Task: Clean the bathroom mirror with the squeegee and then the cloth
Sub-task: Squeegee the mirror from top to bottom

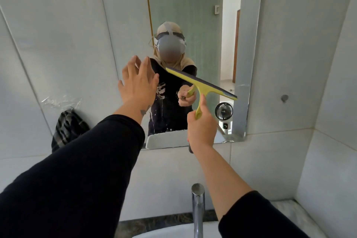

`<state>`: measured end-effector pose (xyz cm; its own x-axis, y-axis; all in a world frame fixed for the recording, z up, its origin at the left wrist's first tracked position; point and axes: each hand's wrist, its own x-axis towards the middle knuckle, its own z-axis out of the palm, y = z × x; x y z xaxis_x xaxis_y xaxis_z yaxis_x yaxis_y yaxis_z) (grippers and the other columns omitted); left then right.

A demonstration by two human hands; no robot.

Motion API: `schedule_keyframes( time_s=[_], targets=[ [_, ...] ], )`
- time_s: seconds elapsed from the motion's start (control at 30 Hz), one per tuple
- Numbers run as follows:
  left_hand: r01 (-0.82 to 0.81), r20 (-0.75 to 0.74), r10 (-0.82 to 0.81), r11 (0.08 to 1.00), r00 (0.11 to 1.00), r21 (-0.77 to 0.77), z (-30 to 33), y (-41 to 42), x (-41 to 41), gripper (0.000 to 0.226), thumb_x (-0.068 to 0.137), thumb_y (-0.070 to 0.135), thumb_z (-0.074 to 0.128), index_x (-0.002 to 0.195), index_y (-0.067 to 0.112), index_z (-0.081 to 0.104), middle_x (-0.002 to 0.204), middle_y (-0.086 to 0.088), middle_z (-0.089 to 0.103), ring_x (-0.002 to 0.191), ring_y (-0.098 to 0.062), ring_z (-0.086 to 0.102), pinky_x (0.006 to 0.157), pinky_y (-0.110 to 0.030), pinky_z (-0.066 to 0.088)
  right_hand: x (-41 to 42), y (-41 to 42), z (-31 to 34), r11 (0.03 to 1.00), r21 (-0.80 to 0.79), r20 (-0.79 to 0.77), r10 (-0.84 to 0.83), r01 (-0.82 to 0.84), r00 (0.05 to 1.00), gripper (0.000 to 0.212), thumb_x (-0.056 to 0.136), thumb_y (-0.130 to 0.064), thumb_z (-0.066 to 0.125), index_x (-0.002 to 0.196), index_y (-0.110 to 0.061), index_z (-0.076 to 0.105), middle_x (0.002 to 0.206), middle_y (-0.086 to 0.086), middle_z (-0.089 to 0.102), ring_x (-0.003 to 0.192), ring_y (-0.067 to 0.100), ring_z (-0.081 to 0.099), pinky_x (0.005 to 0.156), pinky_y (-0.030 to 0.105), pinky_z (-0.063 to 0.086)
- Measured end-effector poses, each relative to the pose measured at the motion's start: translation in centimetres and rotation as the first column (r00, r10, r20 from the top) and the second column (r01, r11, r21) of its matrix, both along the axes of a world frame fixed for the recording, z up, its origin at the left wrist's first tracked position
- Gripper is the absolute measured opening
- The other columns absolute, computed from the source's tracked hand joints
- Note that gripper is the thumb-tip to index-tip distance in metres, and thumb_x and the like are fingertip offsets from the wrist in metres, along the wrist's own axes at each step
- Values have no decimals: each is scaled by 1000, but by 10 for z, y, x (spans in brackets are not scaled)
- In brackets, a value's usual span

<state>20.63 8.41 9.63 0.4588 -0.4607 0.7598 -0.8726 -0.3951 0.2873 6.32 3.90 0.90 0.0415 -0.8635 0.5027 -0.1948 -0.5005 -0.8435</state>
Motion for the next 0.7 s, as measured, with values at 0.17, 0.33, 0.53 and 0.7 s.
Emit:
schedule_keyframes(
  time_s=[0.17,0.33,0.53,0.7],
  targets=[
    [-23,-22,23,999,999,-23,-8,18,20,53,94,34,50,143,30,30,155,-1,15,140,-29,19,106,-58,32,23,20,-11,996,-72,-92,44,-51,995,58,94,-12,46,147,-30,31,57,-8,36,55,9,38,51,21,32],
    [-49,-47,49,999,998,-18,-12,29,30,54,95,34,50,144,32,29,154,-1,15,140,-28,18,107,-58,32,44,35,-16,997,-62,-100,43,-50,994,57,95,-13,44,148,-32,29,58,-6,37,53,7,36,47,17,28],
    [-47,-78,46,999,996,-11,-29,32,35,54,96,33,47,146,31,26,157,-4,13,142,-28,15,108,-56,33,46,34,-18,995,-90,-137,19,-32,990,58,95,-13,44,147,-32,30,56,-4,36,51,7,35,45,16,24],
    [-37,-90,35,999,995,-27,-30,26,34,52,96,32,45,145,31,28,156,-2,13,141,-28,16,106,-55,34,50,50,-24,981,-151,-376,57,-122,925,59,98,-17,44,150,-34,21,75,3,48,70,17,44,61,27,36]
  ],
)
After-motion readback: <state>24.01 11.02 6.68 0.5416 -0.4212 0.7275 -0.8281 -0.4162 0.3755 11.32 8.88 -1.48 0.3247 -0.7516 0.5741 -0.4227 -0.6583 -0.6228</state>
